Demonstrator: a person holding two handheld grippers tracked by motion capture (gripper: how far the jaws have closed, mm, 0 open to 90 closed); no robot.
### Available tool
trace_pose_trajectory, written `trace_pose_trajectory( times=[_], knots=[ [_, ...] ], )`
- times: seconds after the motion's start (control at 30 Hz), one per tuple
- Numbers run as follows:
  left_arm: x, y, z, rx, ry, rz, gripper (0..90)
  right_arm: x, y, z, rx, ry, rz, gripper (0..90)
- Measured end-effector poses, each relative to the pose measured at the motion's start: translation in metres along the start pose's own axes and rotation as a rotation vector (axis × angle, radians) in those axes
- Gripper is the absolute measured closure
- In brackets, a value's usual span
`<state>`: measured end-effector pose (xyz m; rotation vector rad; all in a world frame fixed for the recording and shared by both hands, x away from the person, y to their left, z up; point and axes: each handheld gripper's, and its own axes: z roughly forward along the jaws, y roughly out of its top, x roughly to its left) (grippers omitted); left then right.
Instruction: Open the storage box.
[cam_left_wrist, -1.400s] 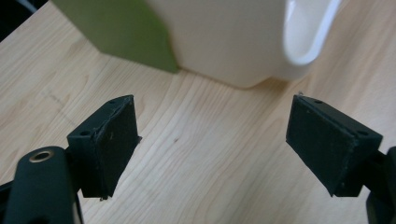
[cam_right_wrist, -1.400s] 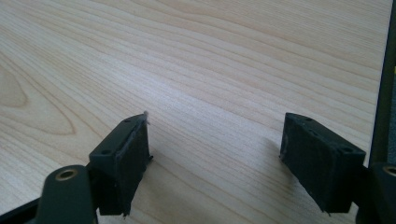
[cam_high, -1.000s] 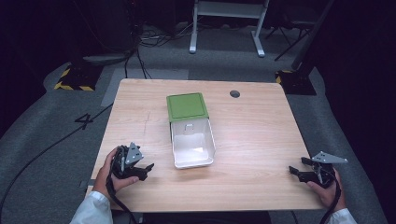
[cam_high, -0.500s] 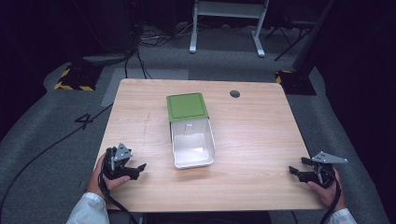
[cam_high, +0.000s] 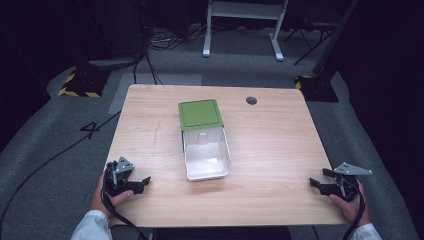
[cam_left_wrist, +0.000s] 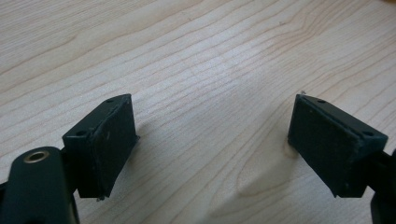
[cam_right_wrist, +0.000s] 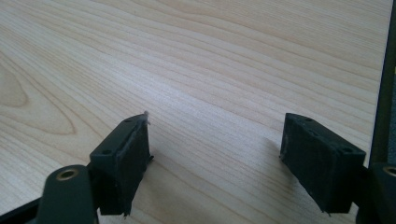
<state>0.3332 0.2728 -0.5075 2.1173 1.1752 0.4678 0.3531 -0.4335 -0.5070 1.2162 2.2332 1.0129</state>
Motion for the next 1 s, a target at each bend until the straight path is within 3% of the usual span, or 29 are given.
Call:
trace_pose_trajectory(
  times=[1.0],
  knots=[
    [0.001, 0.0018, 0.0016, 0.003, -0.011, 0.002, 14.8, -0.0001, 0.0, 0.0002, 0.0, -0.004, 0.0, 23.7]
  ],
)
